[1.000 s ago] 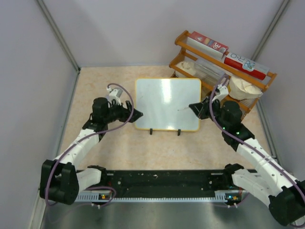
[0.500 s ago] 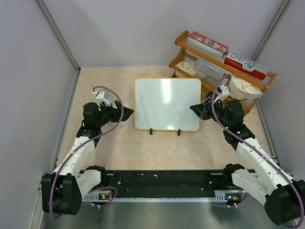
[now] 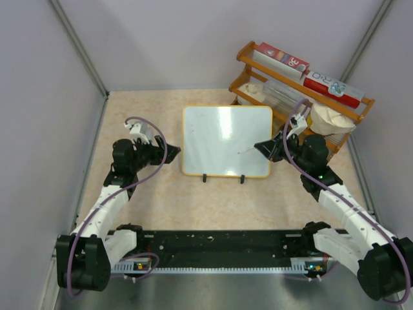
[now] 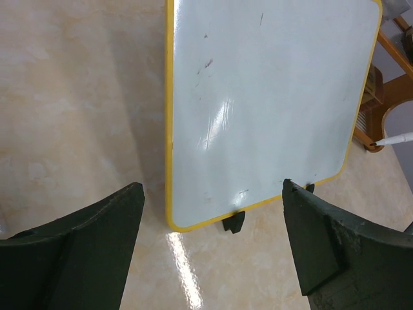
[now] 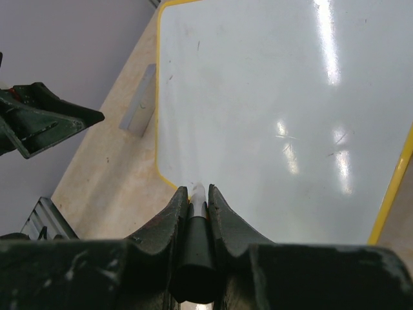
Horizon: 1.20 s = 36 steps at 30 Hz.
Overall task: Write a sentence on the whiteboard
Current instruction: Move the whiteboard to the center of the board.
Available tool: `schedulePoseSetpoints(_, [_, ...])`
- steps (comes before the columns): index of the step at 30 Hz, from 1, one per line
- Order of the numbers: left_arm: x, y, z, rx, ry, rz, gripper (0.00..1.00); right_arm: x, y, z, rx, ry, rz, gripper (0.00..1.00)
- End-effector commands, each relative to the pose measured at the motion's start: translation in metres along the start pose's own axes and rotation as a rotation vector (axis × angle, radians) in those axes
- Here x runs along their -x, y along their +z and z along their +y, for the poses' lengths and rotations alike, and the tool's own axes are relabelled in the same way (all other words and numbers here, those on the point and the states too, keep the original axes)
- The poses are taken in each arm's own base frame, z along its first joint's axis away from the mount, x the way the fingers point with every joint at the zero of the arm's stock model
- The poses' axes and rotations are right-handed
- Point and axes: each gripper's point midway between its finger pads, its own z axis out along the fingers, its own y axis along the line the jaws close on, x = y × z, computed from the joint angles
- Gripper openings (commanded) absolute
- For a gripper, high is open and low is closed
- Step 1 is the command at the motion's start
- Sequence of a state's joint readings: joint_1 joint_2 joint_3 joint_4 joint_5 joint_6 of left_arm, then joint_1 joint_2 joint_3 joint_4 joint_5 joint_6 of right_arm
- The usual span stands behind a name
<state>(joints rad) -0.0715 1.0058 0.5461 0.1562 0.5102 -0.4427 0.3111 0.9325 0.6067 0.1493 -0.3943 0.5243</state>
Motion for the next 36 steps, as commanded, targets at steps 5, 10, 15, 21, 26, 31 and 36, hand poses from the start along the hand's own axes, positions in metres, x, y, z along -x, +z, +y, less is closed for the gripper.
schedulePoseSetpoints(5, [0.015,0.009,0.006,0.009,0.032,-0.043,0.91,0.021,0.004,0.014,0.059,-0.045,-0.051,0.00])
schedulePoseSetpoints(10, [0.028,0.026,-0.003,-0.065,0.047,-0.030,0.90,0.020,0.007,0.020,0.100,-0.043,-0.036,0.00])
schedulePoseSetpoints(15, [0.040,0.049,-0.015,-0.199,0.068,-0.023,0.89,0.023,0.006,0.030,0.146,-0.043,-0.043,0.00])
schedulePoseSetpoints(21, [0.031,0.087,-0.003,-0.302,0.043,0.041,0.86,0.021,0.004,0.033,0.163,-0.049,-0.033,0.00])
schedulePoseSetpoints(26, [0.031,0.109,0.008,-0.409,0.012,0.010,0.83,0.017,0.004,0.032,0.158,-0.037,-0.018,0.00])
schedulePoseSetpoints(31, [0.023,0.101,-0.014,-0.622,-0.016,0.042,0.71,0.017,0.003,0.031,0.151,-0.040,-0.015,0.00])
schedulePoseSetpoints(36, [0.012,0.096,-0.019,-0.711,-0.042,0.081,0.62,0.017,0.003,0.031,0.152,-0.041,-0.017,0.00])
